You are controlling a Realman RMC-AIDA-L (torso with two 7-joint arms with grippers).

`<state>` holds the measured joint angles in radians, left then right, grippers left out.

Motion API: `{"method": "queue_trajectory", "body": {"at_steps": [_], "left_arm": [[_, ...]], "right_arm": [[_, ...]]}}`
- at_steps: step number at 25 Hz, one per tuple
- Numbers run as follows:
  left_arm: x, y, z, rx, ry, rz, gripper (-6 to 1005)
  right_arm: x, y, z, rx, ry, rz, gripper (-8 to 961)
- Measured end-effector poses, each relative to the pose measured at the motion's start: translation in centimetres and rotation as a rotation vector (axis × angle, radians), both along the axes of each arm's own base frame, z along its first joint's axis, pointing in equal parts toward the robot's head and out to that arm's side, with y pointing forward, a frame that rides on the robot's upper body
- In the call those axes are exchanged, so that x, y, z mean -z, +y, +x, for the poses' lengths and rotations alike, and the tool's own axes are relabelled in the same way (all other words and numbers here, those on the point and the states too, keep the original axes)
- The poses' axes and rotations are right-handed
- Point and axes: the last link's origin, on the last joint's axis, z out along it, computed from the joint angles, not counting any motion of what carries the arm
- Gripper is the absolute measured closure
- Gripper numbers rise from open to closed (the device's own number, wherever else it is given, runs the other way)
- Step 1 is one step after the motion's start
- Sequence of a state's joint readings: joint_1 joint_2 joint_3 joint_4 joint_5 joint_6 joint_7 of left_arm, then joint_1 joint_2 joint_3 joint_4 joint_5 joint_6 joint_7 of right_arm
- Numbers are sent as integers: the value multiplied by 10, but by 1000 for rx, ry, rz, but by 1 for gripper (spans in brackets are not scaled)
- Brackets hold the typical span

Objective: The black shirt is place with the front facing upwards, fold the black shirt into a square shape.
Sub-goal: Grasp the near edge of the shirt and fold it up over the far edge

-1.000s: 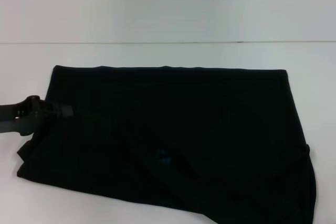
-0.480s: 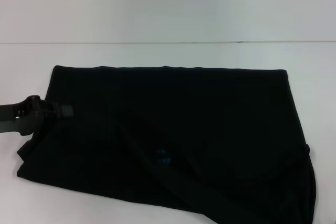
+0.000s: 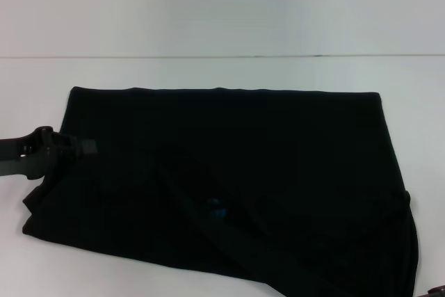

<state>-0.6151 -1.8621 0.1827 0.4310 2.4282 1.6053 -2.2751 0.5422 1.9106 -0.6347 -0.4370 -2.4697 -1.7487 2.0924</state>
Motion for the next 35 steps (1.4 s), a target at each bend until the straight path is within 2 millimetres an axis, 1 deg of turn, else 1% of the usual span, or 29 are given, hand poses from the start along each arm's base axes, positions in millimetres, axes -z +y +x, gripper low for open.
{"method": "queue_trajectory", "body": {"at_steps": [13, 21, 26, 32, 35], "left_arm": [[1, -1, 0, 0, -1, 1, 940], [1, 0, 1, 5, -2, 1, 928], [1, 0, 1, 6, -1, -1, 921], [2, 0, 1, 8, 0, -4, 913], [2, -1, 3, 17, -7, -14, 908]], "right_arm": [[8, -1, -2, -18, -15, -31, 297], [11, 1, -2, -17, -28, -23, 318], [12, 2, -2, -18, -32, -24, 549], [12, 2, -3, -17, -26, -23, 758], [7, 4, -6, -23, -20, -31, 867]]}}
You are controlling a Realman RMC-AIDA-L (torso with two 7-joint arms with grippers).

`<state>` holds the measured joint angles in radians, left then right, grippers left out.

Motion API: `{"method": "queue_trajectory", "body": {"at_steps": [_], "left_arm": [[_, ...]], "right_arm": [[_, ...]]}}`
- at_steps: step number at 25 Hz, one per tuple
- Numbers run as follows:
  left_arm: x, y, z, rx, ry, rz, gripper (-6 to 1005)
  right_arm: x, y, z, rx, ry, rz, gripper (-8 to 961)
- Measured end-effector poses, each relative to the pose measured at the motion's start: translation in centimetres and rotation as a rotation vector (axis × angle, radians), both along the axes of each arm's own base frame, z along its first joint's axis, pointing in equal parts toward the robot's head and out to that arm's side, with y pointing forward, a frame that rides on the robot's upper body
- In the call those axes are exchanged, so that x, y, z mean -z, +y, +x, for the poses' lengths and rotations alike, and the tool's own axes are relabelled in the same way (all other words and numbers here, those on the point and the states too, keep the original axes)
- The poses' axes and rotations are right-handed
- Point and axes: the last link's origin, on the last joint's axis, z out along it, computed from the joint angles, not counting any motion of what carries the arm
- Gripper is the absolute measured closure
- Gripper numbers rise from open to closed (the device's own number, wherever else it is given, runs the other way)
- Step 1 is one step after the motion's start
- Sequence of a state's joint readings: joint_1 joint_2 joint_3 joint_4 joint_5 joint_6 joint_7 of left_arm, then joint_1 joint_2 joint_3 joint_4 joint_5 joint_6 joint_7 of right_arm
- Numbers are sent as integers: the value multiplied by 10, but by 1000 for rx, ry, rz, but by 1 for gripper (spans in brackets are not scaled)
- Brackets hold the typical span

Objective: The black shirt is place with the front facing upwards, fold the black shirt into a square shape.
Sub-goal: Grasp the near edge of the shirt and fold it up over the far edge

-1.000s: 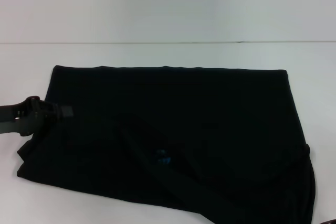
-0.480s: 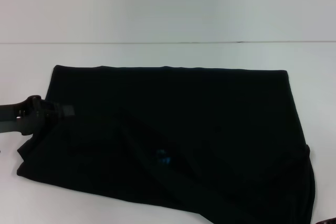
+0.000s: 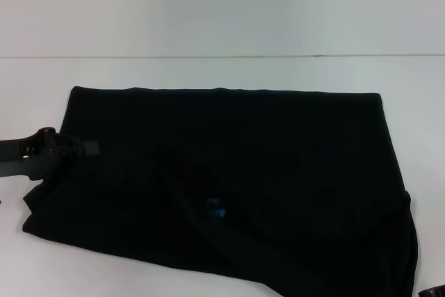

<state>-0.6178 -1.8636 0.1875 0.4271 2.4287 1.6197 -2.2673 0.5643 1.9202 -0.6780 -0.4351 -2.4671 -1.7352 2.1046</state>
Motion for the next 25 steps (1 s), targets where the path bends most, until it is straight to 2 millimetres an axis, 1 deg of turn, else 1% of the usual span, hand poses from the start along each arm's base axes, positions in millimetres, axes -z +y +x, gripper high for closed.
{"method": "queue_trajectory", "body": {"at_steps": [2, 6, 9, 12, 14, 16, 19, 20, 21, 23, 25], "left_arm": [[0, -1, 1, 5, -5, -7, 905], [0, -11, 4, 31, -38, -54, 900], [1, -23, 5, 52, -54, -126, 895], [1, -29, 5, 59, -51, -172, 891], [-2, -28, 5, 54, -51, -164, 888], [-6, -21, 8, 54, -53, -137, 885], [-14, -5, 14, 55, -56, -70, 881], [-18, 1, 16, 54, -58, -37, 880], [-21, 8, 17, 47, -60, 2, 878], [-26, 20, 19, 35, -60, 71, 875], [-27, 33, 22, 24, -47, 125, 872]], "right_arm": [[-2, 0, 0, -3, -1, -7, 939], [-18, -2, -2, -25, 11, -45, 940], [-29, -6, -3, -49, 30, -75, 940], [-32, -5, -4, -52, 37, -69, 939], [-33, 1, -7, -47, 50, -37, 939], [-34, 10, -12, -35, 71, 6, 939], [-39, 25, -18, 13, 108, 100, 939], [-44, 36, -20, 56, 135, 185, 939], [-44, 36, -20, 56, 135, 185, 939], [-50, 48, -20, 107, 164, 279, 939], [-56, 59, -20, 151, 201, 367, 939]]}}
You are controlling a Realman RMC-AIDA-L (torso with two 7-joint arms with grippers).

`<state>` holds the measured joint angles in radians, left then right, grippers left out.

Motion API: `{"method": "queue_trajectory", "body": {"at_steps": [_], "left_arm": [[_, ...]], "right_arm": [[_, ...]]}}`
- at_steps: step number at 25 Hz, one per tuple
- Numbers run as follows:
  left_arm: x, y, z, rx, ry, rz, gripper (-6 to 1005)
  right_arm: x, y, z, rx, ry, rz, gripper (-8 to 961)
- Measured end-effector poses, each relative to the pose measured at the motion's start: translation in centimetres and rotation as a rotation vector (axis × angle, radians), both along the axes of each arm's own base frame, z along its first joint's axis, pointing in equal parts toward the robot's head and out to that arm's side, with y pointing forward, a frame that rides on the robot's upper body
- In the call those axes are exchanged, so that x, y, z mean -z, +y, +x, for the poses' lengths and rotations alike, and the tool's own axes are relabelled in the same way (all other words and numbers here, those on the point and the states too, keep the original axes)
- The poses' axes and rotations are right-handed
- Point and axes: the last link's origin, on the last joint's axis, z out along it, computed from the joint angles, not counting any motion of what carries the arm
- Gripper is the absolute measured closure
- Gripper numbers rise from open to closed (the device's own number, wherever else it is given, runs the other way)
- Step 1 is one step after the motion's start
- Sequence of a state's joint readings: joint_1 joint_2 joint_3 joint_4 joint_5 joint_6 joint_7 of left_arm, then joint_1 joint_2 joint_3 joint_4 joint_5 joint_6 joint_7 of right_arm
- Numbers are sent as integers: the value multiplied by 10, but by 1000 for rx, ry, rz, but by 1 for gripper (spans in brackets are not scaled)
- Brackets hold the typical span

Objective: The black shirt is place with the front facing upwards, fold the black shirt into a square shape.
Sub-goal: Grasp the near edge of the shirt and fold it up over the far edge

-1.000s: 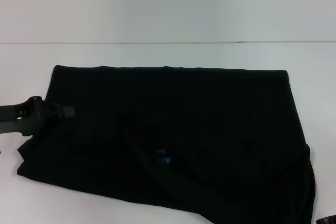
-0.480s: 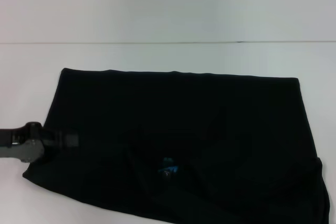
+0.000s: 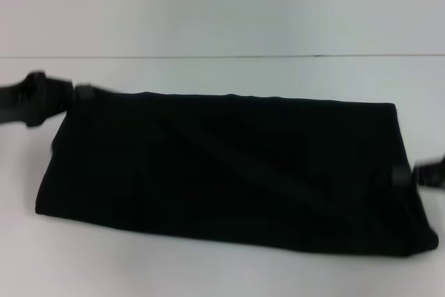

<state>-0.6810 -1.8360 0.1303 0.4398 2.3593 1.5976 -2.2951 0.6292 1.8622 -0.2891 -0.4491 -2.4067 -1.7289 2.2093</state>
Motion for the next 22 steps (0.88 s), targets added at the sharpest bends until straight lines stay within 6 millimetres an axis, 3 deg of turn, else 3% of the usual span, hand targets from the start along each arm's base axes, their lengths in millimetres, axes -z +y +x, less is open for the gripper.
{"method": "queue_trajectory", "body": {"at_steps": [5, 12, 22], "left_arm": [[14, 28, 6, -29, 75, 99, 865], [26, 42, 0, -78, 151, 182, 855], [44, 65, 10, -74, 263, 266, 841]], "right_arm": [[-6, 28, 6, 146, 87, 256, 939], [16, 51, 9, 226, 31, 373, 940], [41, 84, -14, 217, -54, 447, 940]]}}
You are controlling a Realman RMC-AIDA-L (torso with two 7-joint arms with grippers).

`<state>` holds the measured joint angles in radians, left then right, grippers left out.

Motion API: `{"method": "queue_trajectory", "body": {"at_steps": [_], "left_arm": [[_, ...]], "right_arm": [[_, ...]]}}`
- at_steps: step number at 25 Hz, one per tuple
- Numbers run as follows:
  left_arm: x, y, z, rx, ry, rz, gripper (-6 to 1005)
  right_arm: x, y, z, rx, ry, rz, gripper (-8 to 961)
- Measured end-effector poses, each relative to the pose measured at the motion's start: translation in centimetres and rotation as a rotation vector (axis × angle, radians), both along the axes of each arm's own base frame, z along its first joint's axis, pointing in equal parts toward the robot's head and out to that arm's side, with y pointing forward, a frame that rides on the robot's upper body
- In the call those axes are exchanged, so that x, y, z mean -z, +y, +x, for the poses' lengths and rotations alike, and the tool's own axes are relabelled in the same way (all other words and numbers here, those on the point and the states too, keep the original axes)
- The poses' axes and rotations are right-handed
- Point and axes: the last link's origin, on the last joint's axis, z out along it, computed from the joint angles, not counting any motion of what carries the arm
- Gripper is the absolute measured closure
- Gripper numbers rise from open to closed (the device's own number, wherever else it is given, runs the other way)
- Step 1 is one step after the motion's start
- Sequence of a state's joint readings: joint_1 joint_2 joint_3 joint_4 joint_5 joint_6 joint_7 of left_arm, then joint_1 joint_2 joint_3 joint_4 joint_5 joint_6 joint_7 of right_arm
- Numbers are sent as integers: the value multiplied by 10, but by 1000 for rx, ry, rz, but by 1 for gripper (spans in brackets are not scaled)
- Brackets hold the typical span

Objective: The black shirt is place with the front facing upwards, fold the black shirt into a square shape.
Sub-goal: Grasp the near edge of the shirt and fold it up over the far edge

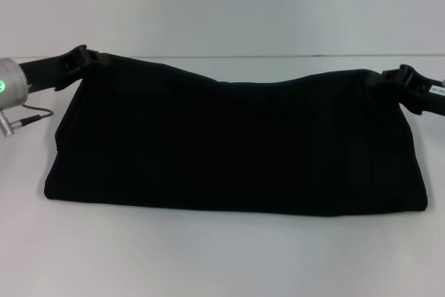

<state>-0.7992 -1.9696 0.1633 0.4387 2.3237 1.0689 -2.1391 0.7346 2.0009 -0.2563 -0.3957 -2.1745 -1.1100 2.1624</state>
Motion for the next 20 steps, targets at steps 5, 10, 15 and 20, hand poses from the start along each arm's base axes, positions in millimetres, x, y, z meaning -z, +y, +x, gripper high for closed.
{"method": "queue_trajectory", "body": {"at_steps": [5, 10, 15, 20], "left_arm": [[10, 6, 1, -18, 65, 6, 834], [20, 11, 0, -60, 97, 62, 826], [25, 11, 1, -37, 92, 141, 819], [27, 7, -7, -62, 99, 163, 812]], "right_arm": [[5, 7, 0, 29, -44, 12, 925], [10, 10, 6, 53, -122, 10, 856], [12, 10, 13, 98, -131, 31, 787], [7, 1, 24, 146, -65, 70, 549]]}}
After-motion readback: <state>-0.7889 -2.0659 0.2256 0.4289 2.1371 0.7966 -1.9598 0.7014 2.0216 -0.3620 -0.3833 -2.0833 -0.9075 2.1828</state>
